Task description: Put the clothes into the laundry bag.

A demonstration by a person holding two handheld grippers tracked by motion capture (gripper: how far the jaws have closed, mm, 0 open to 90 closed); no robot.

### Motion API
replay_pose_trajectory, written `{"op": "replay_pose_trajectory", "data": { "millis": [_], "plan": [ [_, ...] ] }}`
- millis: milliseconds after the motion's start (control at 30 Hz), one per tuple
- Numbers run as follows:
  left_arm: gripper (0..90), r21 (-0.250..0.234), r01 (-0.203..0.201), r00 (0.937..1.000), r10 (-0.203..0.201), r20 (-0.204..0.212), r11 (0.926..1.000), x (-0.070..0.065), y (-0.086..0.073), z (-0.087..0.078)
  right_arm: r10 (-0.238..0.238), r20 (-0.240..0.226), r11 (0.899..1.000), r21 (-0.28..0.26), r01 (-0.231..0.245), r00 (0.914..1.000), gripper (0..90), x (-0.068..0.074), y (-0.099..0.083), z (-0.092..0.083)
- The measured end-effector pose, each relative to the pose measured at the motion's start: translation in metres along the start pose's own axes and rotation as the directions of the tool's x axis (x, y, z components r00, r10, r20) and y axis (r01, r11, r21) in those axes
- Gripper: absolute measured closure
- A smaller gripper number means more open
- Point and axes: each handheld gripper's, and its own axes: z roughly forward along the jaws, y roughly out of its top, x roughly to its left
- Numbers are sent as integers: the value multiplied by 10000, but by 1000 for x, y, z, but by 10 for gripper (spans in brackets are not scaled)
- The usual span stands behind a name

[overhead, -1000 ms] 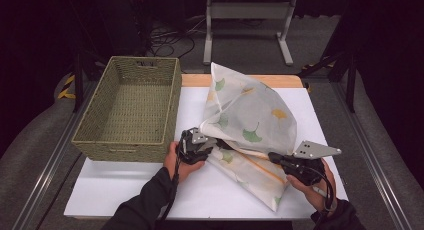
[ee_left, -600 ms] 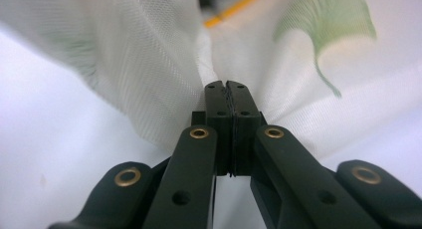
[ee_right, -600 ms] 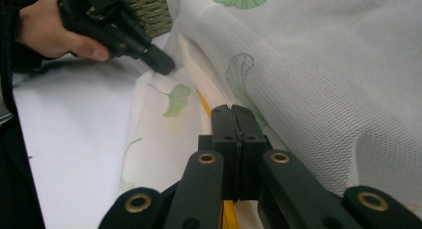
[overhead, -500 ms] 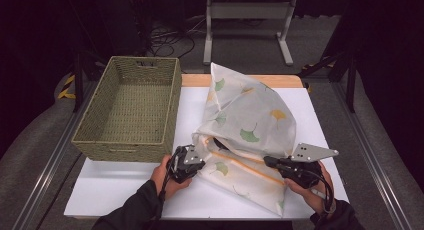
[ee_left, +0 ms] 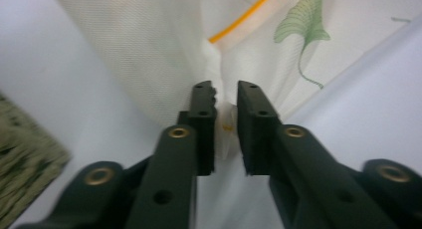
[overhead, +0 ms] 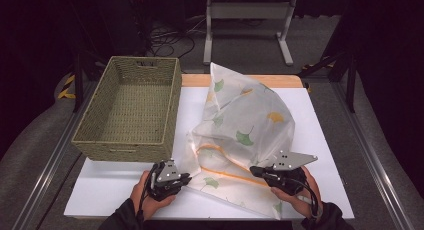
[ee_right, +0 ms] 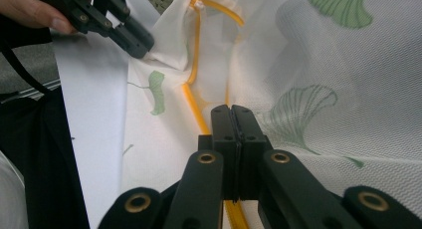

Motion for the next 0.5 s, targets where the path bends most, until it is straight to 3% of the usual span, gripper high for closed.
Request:
{"op": "replay_pose_trajectory", "data": {
  "millis": [67, 100, 133, 167, 300, 500],
  "plan": [
    [721, -218, 187, 9996, -191, -208, 9996, 2, 0, -4, -17, -5, 10000, 75, 17, 10000, 898, 1, -1, 3],
    [656, -218, 187, 9996, -191, -208, 9996, 2, 0, -4, -17, -5, 10000, 75, 17, 10000, 898, 1, -1, 3],
    [656, -326, 310, 9986, -324, -420, 9990, 2, 1, -5, -40, -25, 9999, 144, 41, 10000, 898, 1, -1, 5],
    [557, -407, 472, 9972, -495, -567, 9981, 4, 2, -6, -69, -51, 9997, 213, 70, 10000, 897, 1, -2, 7],
    [377, -485, 788, 9912, -834, -1024, 9957, 3, 8, -2, -104, -149, 9992, 396, 110, 9998, 897, 1, -3, 9],
    [280, -265, 1096, 9901, -1115, -857, 9936, 5, 13, 15, -31, -52, 9989, 477, 33, 10000, 898, -2, -6, 2]
  ]
}}
